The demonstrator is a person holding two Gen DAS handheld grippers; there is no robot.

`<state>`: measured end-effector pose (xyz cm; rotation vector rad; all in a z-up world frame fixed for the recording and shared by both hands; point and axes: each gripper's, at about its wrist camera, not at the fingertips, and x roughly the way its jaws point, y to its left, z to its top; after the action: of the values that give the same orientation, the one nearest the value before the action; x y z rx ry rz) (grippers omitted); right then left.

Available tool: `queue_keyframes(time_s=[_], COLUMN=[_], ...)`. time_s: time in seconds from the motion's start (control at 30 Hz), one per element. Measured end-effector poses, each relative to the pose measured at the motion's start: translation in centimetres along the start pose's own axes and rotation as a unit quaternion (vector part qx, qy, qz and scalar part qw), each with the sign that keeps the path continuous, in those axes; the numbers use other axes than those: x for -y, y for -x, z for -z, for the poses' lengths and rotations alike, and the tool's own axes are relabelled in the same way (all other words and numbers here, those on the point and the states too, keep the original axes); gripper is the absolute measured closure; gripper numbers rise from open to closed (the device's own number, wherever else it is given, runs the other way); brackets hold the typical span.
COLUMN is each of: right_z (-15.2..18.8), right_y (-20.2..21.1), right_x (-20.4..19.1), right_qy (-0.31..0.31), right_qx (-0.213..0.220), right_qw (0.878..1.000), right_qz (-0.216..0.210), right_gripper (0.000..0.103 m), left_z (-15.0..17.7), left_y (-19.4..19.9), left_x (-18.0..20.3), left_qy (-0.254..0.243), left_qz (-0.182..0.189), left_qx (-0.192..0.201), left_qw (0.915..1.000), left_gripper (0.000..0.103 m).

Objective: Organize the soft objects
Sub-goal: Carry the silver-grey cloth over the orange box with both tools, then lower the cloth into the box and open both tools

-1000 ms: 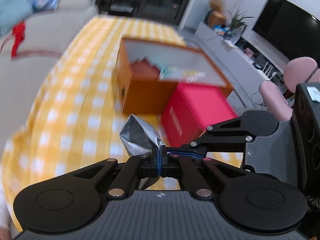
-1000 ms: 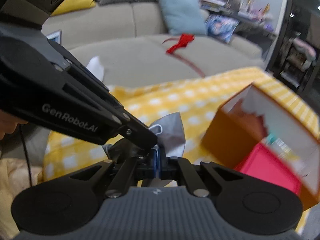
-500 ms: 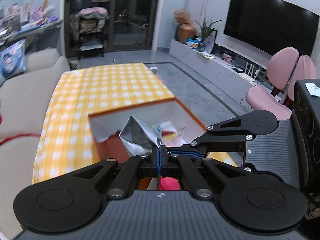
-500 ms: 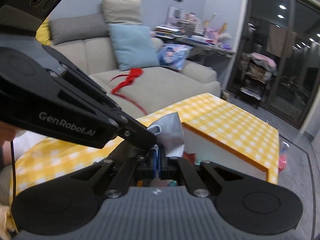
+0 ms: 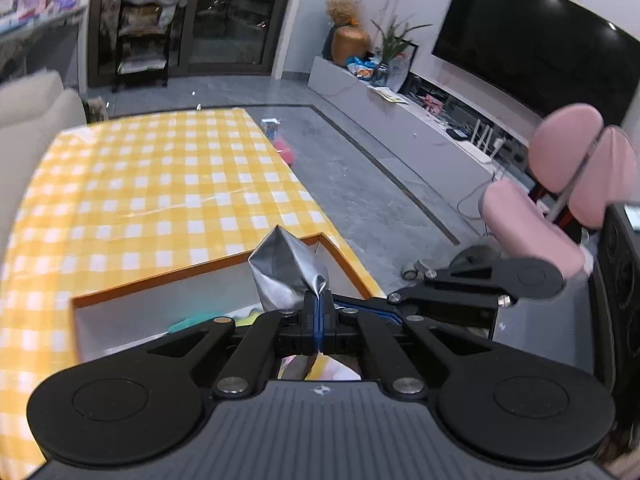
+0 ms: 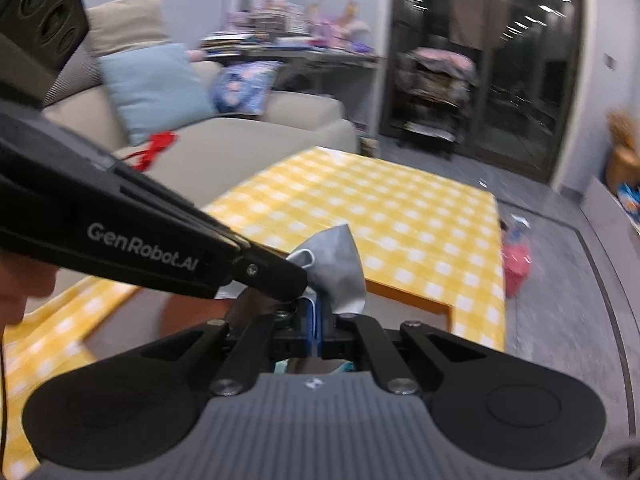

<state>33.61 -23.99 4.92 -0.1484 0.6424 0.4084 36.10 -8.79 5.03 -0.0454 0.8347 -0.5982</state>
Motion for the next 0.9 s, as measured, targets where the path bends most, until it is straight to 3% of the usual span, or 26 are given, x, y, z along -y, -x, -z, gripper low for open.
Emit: queue_keyframes(time_s=[0.1, 0.27, 0.5, 0.7, 0.77, 0.8, 0.83, 0.87, 0.9], right_z=[1.5, 3.8, 4.8, 5.0, 4.9, 4.9, 4.9, 4.8, 4.7], right_y=[-2.3, -4.0, -4.9, -5.0, -4.7, -4.5, -4.1, -3.7, -3.5], right_x=[1.4, 3.8, 4.8, 7.1, 7.0, 7.0, 7.1, 7.2, 7.2], right_qy=[-0.022, -0.086, -0.085, -0.164, -0.156, -0.157, -0.166, -0.175, -0.179], right_qx=[-0.025, -0.016, -0.029, -0.035, -0.029, -0.023, -0.006, 0.008, 0.015], right_qw=[0.999, 0.996, 0.995, 0.986, 0.987, 0.987, 0.986, 0.984, 0.984], right_qz=[0.008, 0.013, 0.046, 0.016, 0.022, 0.021, 0.014, 0.006, -0.003], right_gripper=[0.103, 0.103, 0.103, 0.098, 0.092, 0.087, 0.068, 0.051, 0.048], left_z=[0.0, 0.3, 0.1, -0.2, -0.4, -0.6, -0.7, -0.8, -0.8], left_y=[-3.4, -6.5, -8.7, -9.2, -9.1, -9.0, -8.9, -8.4, -7.9], left_x=[-0.2, -0.1, 0.4, 0.8, 1.3, 1.3, 1.1, 0.7, 0.4], left_qy=[0.012, 0.018, 0.014, 0.007, -0.003, 0.003, 0.015, 0.04, 0.058], left_qz=[-0.007, -0.013, -0.006, -0.013, -0.016, -0.015, -0.005, 0.01, 0.023], left_qx=[-0.029, -0.035, -0.048, -0.046, -0.041, -0.036, -0.03, -0.012, 0.008], left_qw=[0.9995, 0.9991, 0.9987, 0.9988, 0.999, 0.9992, 0.9994, 0.9991, 0.998], left_gripper=[0.103, 0.103, 0.103, 0.1, 0.081, 0.056, 0.027, 0.017, 0.009])
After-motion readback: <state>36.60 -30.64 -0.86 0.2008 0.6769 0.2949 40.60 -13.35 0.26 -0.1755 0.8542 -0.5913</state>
